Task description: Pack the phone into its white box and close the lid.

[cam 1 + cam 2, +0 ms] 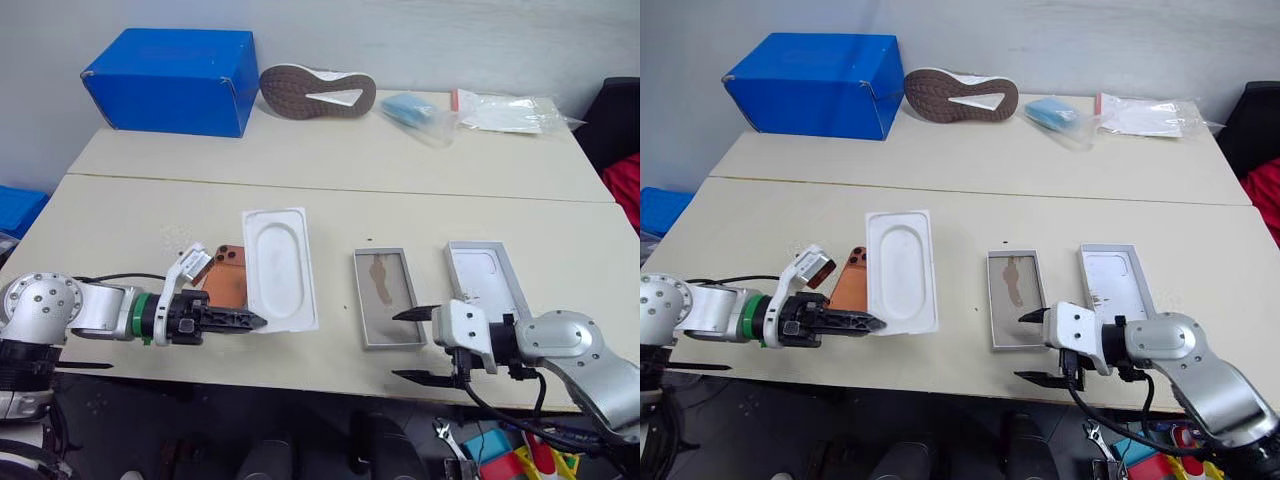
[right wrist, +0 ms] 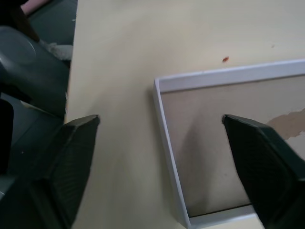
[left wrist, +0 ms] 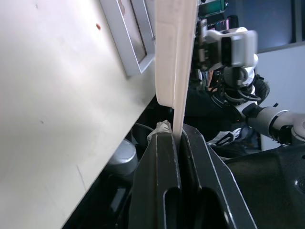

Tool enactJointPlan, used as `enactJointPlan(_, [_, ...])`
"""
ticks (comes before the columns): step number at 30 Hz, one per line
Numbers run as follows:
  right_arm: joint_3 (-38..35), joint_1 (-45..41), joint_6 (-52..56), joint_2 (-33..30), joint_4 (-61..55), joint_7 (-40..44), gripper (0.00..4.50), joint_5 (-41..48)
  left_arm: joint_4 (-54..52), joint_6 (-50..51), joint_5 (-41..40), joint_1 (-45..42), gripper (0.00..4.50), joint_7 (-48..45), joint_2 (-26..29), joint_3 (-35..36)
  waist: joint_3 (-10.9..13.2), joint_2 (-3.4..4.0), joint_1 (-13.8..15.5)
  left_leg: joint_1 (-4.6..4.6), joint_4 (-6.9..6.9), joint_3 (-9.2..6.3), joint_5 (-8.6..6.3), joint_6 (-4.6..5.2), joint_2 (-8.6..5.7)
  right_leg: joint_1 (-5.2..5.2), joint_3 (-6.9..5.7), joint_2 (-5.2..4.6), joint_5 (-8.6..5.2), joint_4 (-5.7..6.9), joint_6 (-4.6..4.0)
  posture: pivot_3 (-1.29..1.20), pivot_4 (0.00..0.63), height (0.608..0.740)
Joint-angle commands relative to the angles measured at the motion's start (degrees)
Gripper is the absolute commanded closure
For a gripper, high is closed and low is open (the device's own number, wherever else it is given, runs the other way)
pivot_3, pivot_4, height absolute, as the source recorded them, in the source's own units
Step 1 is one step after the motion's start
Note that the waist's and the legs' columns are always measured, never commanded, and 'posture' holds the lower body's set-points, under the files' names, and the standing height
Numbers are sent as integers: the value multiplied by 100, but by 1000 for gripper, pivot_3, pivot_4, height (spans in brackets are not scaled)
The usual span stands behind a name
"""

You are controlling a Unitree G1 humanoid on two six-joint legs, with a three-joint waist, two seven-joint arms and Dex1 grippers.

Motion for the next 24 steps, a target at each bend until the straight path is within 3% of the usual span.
enactJointPlan(1, [228, -122, -491, 120, 323, 145, 1699, -338, -147, -26, 383, -119, 4500, -472, 36, -31, 1, 0, -7, 0, 0, 0, 0, 0, 0, -1, 0, 0, 0, 1, 0, 0, 150, 740])
enactJointPlan(9, [431, -128, -789, 300, 409, 370, 4483, -445, -386, 223, 625, -123, 4500, -665, -271, 3, 2, -2, -6, -3, 0, -5, -1, 2, 2, -2, -1, -1, 0, 1, 0, 0, 150, 740])
enactJointPlan(15, [452, -121, -159, 418, -312, 240, 4483, -249, -512, 512, 512, -396, 4500, -242, -905, 0, 3, -5, 12, -7, 1, -12, -1, 3, 3, -2, -5, -2, 0, 1, 0, 0, 150, 740])
enactJointPlan(24, [706, -122, 174, 853, -120, -371, 4483, -780, -230, 525, 54, -821, 4500, 833, -1695, -351, 3, -7, 17, -7, 4, -16, -1, 2, 1, -2, -9, -2, 0, 3, 1, 0, 150, 740])
